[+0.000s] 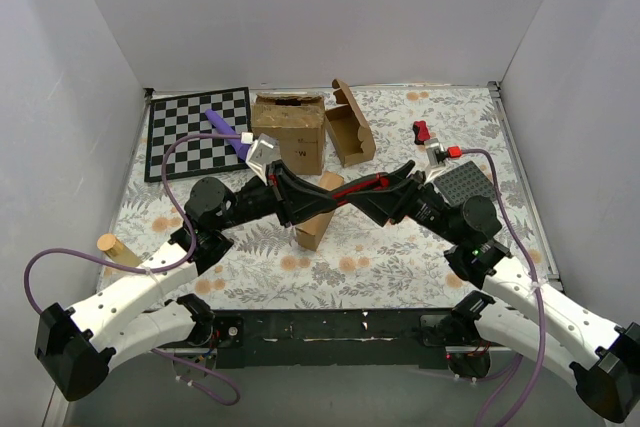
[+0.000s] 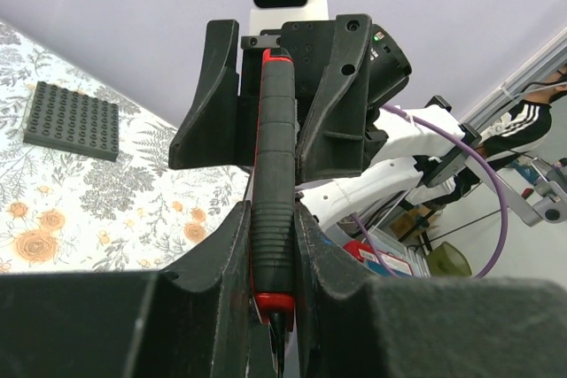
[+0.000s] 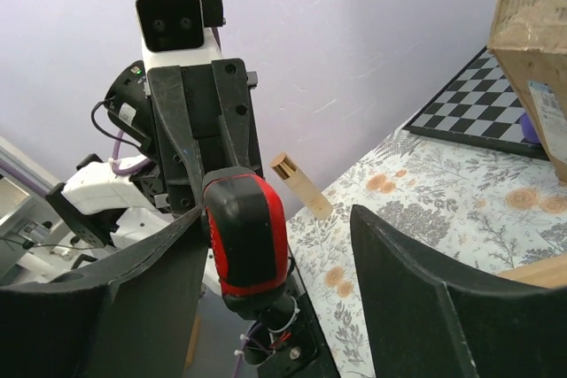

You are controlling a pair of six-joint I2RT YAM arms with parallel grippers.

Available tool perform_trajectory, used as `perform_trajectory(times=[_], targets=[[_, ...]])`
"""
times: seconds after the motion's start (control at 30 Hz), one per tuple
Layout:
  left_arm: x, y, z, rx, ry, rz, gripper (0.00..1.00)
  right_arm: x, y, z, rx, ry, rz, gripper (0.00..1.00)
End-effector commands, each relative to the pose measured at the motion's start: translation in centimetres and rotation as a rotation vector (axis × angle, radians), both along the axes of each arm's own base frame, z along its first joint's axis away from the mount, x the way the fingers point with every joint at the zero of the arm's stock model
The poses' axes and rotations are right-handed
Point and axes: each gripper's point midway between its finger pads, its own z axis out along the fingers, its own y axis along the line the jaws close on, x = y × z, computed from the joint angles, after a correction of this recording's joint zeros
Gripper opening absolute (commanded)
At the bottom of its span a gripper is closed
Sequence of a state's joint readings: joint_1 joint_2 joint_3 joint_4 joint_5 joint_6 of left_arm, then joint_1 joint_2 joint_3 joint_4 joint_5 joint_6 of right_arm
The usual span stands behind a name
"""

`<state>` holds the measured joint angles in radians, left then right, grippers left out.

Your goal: Unpack the express box

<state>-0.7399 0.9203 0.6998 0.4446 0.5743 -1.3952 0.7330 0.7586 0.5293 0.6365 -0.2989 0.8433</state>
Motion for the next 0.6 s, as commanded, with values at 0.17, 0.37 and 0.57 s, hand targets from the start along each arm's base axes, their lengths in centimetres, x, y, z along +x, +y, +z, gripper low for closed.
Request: perform_trajectory(times=[0.17, 0.37, 0.57], targets=[[-0.5, 0.3, 1.6, -0.048, -0.039, -0.013, 0.0, -1.0, -0.5, 4.9, 0.112, -0.121, 0.026, 0.74], [-0.8, 0.2, 1.5, -0.029, -0.048, -0.029, 0.0, -1.3, 0.8, 5.0, 0.049, -0.131, 0.093, 0.72], [-1.1, 0.1, 1.4, -0.019, -0.045, -0.048, 0.0, -1.8, 1.9, 4.7, 0.007, -0.134, 0.172, 0.55]])
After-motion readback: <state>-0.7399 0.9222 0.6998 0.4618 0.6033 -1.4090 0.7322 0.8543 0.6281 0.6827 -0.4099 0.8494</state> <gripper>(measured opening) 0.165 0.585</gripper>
